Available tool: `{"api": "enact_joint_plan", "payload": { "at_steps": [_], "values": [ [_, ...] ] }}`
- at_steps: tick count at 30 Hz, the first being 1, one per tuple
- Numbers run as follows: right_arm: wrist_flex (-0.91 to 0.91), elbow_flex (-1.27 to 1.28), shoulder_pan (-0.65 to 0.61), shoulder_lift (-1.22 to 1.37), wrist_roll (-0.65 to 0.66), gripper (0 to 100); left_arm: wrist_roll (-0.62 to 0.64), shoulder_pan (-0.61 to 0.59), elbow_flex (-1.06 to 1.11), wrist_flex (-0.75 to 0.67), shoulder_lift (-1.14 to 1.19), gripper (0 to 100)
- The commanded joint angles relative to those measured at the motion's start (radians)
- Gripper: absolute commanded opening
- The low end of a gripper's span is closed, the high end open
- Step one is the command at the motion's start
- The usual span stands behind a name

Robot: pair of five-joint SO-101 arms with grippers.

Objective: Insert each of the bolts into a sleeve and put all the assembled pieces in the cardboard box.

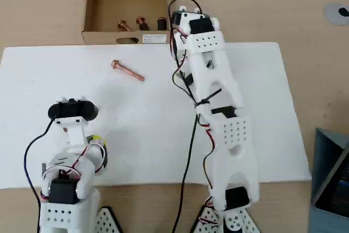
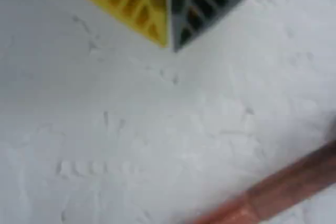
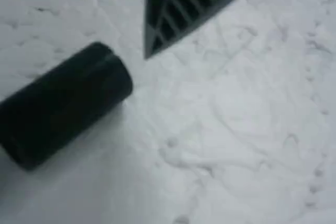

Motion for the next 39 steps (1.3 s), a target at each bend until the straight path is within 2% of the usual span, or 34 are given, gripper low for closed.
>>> {"api": "enact_joint_plan", "payload": {
  "at_steps": [1,17,27,39],
  "values": [
    [-0.008,-0.045,0.015,-0.004,-0.006,28.2,-0.002,0.008,-0.006,0.003,-0.005,0],
    [-0.02,-0.058,0.013,0.058,0.0,28.2,-0.003,0.008,-0.006,0.003,-0.005,0],
    [0.002,-0.236,0.015,0.128,0.011,28.2,-0.003,0.008,-0.006,0.003,-0.005,0],
    [0.035,-0.275,0.033,0.22,0.009,28.1,-0.003,0.008,-0.006,0.003,-0.005,0]
  ]
}}
